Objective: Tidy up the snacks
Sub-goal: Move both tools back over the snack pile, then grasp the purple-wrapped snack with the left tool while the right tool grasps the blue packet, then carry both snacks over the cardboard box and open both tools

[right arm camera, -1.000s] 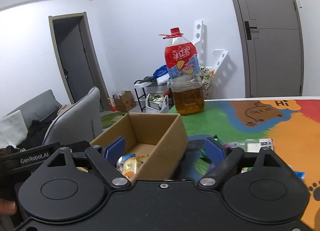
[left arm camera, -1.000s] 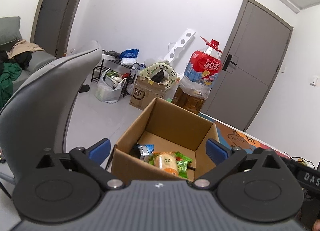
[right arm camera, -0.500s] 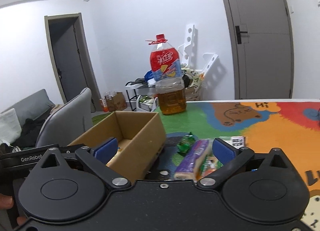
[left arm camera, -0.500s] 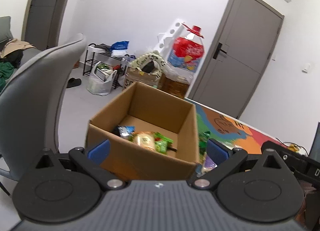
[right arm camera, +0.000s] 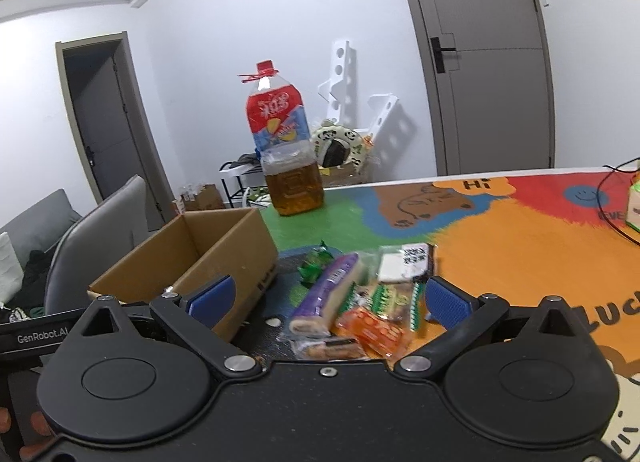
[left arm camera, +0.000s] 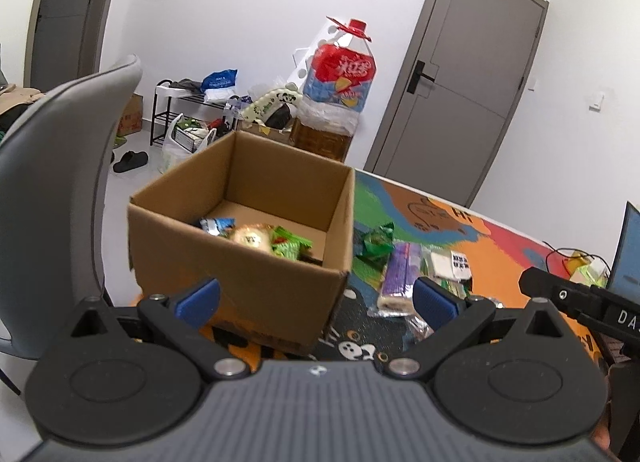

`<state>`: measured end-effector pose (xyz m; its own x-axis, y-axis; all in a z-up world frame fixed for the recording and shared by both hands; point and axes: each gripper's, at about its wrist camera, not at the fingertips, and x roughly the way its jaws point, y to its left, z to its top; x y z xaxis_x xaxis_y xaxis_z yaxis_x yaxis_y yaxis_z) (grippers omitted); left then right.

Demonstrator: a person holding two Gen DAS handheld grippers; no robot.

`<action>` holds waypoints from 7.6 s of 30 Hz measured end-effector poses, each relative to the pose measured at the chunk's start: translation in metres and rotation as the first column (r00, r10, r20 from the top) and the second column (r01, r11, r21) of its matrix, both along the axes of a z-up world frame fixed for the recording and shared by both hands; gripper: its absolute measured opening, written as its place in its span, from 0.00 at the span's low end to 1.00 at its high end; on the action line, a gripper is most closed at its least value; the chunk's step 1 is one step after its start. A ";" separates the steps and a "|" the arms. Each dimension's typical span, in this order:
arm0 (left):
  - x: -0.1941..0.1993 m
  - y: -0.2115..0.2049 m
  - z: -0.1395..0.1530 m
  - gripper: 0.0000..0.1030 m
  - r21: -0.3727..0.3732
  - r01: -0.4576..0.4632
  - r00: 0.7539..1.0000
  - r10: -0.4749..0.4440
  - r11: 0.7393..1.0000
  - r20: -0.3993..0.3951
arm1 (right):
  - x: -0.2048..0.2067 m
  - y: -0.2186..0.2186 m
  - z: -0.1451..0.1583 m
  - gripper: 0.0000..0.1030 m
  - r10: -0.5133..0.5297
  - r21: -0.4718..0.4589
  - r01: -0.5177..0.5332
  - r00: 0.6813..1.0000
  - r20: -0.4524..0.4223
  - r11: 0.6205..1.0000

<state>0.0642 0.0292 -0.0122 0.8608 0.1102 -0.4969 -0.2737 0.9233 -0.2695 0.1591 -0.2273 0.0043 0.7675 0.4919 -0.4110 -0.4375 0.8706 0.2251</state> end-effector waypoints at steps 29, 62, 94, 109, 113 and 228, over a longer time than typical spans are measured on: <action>0.032 -0.058 -0.057 0.86 0.028 0.107 0.994 -0.107 0.994 -0.030 | 0.011 -0.041 -0.044 0.90 -0.044 -0.054 0.040 0.996 -0.081 0.998; 0.068 -0.096 -0.075 0.30 0.003 0.203 0.975 -0.201 0.979 -0.095 | 0.050 -0.053 -0.063 0.77 -0.064 -0.056 0.059 0.993 -0.096 0.997; 0.088 -0.062 -0.055 0.29 0.001 0.104 0.993 -0.104 0.995 -0.053 | 0.116 -0.031 -0.073 0.78 -0.079 -0.074 0.071 0.992 -0.104 0.995; 0.075 -0.065 -0.049 0.29 -0.008 0.110 0.993 -0.110 0.994 -0.038 | 0.097 -0.047 -0.080 0.34 -0.098 -0.014 0.097 0.982 -0.159 0.995; 0.066 -0.066 -0.042 0.29 -0.008 0.113 0.993 -0.113 0.994 -0.016 | 0.082 -0.051 -0.069 0.33 -0.100 0.006 0.101 0.985 -0.138 0.995; 0.104 0.095 0.039 0.36 0.010 -0.018 0.998 0.017 1.000 0.062 | 0.076 0.130 0.025 0.31 0.165 0.137 -0.168 0.986 0.026 0.976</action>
